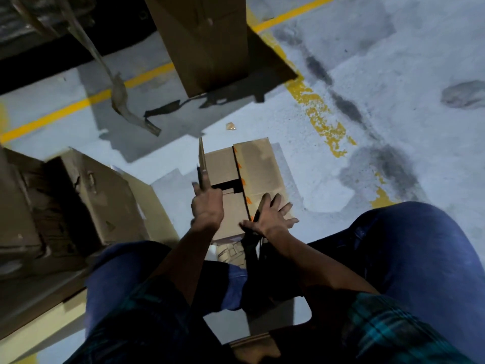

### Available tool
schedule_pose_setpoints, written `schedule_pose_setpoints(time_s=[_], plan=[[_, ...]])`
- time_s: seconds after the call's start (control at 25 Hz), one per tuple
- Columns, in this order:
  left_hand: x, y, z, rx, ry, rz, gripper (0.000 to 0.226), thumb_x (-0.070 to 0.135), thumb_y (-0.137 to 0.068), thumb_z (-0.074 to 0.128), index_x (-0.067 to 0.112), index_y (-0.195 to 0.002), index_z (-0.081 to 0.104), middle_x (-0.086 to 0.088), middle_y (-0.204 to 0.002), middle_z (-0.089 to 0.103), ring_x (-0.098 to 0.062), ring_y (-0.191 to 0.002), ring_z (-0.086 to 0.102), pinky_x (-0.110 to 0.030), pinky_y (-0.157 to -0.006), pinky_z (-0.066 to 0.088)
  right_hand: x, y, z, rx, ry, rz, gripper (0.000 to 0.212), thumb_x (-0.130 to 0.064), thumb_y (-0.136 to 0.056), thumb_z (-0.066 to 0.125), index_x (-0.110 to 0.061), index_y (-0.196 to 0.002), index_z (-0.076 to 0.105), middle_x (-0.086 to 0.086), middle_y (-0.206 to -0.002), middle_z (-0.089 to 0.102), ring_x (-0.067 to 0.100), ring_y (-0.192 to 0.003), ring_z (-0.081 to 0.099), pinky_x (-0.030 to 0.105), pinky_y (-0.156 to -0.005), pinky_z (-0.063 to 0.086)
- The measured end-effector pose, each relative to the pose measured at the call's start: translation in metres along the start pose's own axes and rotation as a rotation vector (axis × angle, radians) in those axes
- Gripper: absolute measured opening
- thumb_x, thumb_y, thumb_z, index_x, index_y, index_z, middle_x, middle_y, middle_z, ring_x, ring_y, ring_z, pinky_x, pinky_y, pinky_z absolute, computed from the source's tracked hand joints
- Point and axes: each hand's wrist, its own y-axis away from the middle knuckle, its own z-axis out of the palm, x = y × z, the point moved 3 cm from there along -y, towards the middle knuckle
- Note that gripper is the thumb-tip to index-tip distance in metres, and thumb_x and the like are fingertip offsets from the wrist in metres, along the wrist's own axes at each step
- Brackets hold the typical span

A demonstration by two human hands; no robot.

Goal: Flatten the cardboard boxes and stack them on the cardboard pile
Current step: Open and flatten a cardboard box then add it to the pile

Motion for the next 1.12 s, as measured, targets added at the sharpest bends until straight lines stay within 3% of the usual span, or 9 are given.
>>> schedule_pose_setpoints(time_s=[0.08, 0.16, 0.32, 0.44, 0.56, 0.68, 0.84, 0.96, 1.12], plan=[[-0.015, 0.0, 0.005, 0.004, -0.206, -0.001, 0.054, 0.009, -0.093, 0.057, 0.015, -0.145, 0.045, -0.013, -0.165, -0.001, -0.04, -0.151, -0.001, -0.065, -0.111, 0.023, -0.011, 0.0, 0.006, -0.018, -0.003, 0.051, 0.118, -0.046, -0.078, 0.079, -0.026, -0.156, -0.007, 0.011, -0.165, -0.018, 0.055, -0.145, -0.012, 0.079, -0.103, 0.014], [-0.021, -0.001, 0.012, -0.045, -0.26, -0.005, 0.054, 0.015, -0.099, 0.045, 0.017, -0.152, 0.034, -0.015, -0.165, 0.0, -0.04, -0.15, -0.01, -0.066, -0.116, 0.008, -0.019, -0.001, 0.007, -0.013, -0.012, 0.078, 0.107, -0.028, -0.086, 0.073, -0.026, -0.156, -0.008, 0.013, -0.164, -0.018, 0.059, -0.144, -0.011, 0.079, -0.102, 0.014], [-0.022, -0.004, 0.024, -0.154, -0.055, -0.07, 0.045, 0.009, -0.092, 0.05, 0.015, -0.137, 0.051, -0.015, -0.161, 0.018, -0.049, -0.147, -0.014, -0.068, -0.115, 0.01, -0.028, -0.008, -0.002, 0.061, -0.069, 0.088, 0.095, -0.008, -0.09, 0.061, -0.026, -0.155, -0.006, 0.015, -0.165, -0.008, 0.065, -0.14, -0.006, 0.08, -0.101, 0.016], [-0.029, -0.01, 0.038, -0.227, 0.099, -0.148, 0.042, 0.026, -0.089, 0.063, 0.015, -0.129, 0.053, -0.01, -0.158, 0.026, -0.052, -0.145, -0.014, -0.076, -0.109, 0.011, -0.023, -0.004, -0.021, 0.155, -0.18, 0.043, 0.088, -0.001, -0.089, 0.056, -0.023, -0.152, -0.002, 0.02, -0.158, 0.014, 0.065, -0.139, 0.01, 0.078, -0.102, 0.023], [-0.031, -0.013, 0.048, -0.253, 0.117, -0.185, 0.06, 0.054, -0.083, 0.066, 0.017, -0.129, 0.053, -0.009, -0.159, 0.023, -0.055, -0.143, -0.017, -0.08, -0.106, 0.006, 0.003, 0.001, -0.058, 0.321, -0.405, 0.062, 0.066, -0.002, -0.087, 0.052, -0.011, -0.143, 0.017, 0.022, -0.135, 0.045, 0.048, -0.124, 0.048, 0.054, -0.1, 0.042], [-0.023, -0.016, 0.052, -0.238, 0.092, -0.208, 0.074, 0.071, -0.079, 0.057, 0.022, -0.133, 0.051, -0.01, -0.16, 0.018, -0.061, -0.138, -0.021, -0.08, -0.103, -0.004, 0.031, -0.002, -0.095, 0.394, -0.603, 0.21, 0.052, -0.007, -0.09, 0.053, -0.009, -0.137, 0.032, 0.02, -0.131, 0.053, 0.041, -0.119, 0.051, 0.042, -0.095, 0.043], [-0.014, -0.025, 0.058, -0.219, 0.083, -0.215, 0.089, 0.084, -0.075, 0.045, 0.028, -0.144, 0.038, -0.012, -0.164, 0.005, -0.066, -0.133, -0.024, -0.077, -0.105, -0.012, 0.045, -0.009, -0.108, 0.435, -0.608, 0.363, 0.038, -0.019, -0.088, 0.056, -0.013, -0.126, 0.051, 0.013, -0.126, 0.06, 0.038, -0.117, 0.057, 0.034, -0.087, 0.044], [-0.01, -0.034, 0.064, -0.179, -0.05, -0.125, 0.1, 0.089, -0.076, 0.029, 0.025, -0.154, 0.024, -0.016, -0.165, -0.002, -0.049, -0.145, -0.019, -0.076, -0.105, -0.014, 0.047, -0.012, -0.104, 0.475, -0.561, 0.409, 0.032, -0.025, -0.084, 0.054, -0.011, -0.111, 0.063, 0.013, -0.117, 0.065, 0.038, -0.107, 0.061, 0.034, -0.083, 0.046], [0.012, -0.051, 0.073, -0.151, -0.086, 0.11, 0.104, 0.091, -0.075, 0.027, 0.028, -0.157, 0.015, -0.01, -0.166, 0.007, -0.032, -0.152, -0.007, -0.07, -0.109, -0.015, 0.065, -0.023, -0.124, 0.49, -0.568, 0.55, 0.046, -0.036, -0.082, 0.051, -0.011, -0.119, 0.061, 0.011, -0.12, 0.064, 0.035, -0.111, 0.061, 0.034, -0.082, 0.041]])
